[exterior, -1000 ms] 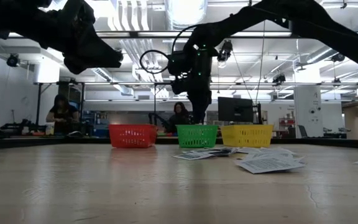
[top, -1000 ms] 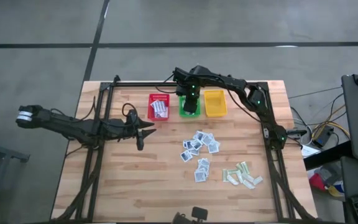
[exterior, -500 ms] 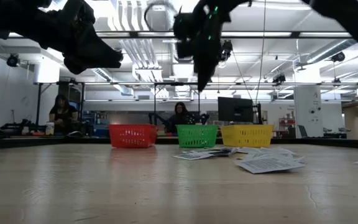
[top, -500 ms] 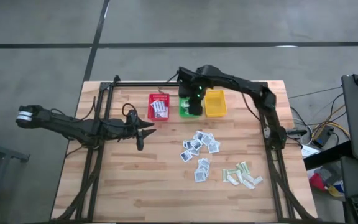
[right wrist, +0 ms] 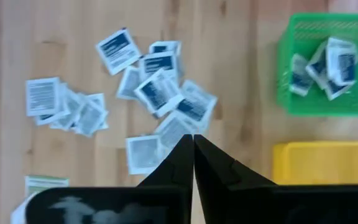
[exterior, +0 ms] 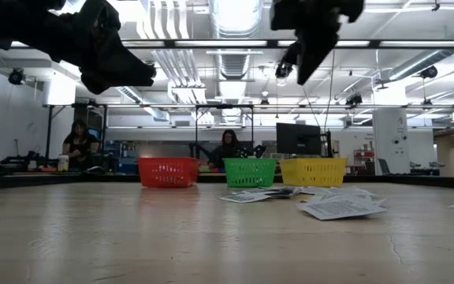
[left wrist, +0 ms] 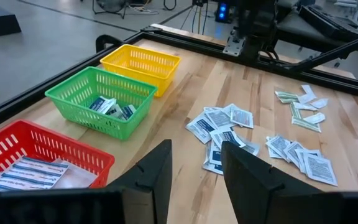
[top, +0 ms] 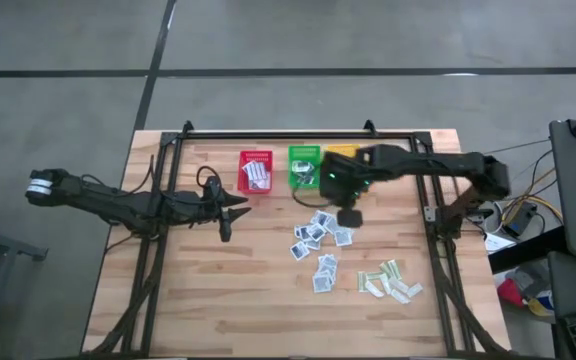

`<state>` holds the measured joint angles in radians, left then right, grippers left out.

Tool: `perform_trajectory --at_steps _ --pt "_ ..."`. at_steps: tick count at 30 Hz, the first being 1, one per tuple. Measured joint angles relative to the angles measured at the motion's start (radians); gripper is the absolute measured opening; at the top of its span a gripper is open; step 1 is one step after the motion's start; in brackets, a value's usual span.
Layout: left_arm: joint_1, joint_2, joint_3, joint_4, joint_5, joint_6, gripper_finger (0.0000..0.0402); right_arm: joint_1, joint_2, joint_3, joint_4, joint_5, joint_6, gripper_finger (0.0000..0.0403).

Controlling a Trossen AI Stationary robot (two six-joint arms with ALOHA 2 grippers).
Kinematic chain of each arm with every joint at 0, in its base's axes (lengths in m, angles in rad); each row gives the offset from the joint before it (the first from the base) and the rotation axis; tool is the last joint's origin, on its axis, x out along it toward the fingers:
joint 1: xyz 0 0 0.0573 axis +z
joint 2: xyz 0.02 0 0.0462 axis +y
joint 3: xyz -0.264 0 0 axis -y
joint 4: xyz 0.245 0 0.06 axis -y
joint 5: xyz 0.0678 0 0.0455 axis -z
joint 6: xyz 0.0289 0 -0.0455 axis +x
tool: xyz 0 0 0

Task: Pick & Place First Aid Supplies
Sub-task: Put the alcohol pad into the green basket

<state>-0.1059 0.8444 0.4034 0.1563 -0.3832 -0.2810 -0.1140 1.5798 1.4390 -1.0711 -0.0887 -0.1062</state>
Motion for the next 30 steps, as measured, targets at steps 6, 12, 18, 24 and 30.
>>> perform_trajectory --at_steps 6,12,18,24,30 --pt "0.000 0.000 0.000 0.000 0.000 0.001 0.0133 0.055 -0.136 -0.180 0.105 0.002 0.130 0.0008" --pt "0.000 0.000 0.000 0.000 0.000 -0.001 0.0133 0.060 -0.189 -0.303 0.215 0.005 0.218 0.0008" --pt "0.000 0.000 0.000 0.000 0.000 -0.005 0.0133 0.062 -0.182 -0.390 0.214 0.005 0.280 0.0008" --pt "0.000 0.000 0.000 0.000 0.000 -0.006 0.0133 0.062 -0.173 -0.416 0.230 0.001 0.269 0.0016" --pt "0.000 0.000 0.000 0.000 0.000 -0.010 0.0133 0.062 -0.160 -0.395 0.244 -0.025 0.212 0.0052"
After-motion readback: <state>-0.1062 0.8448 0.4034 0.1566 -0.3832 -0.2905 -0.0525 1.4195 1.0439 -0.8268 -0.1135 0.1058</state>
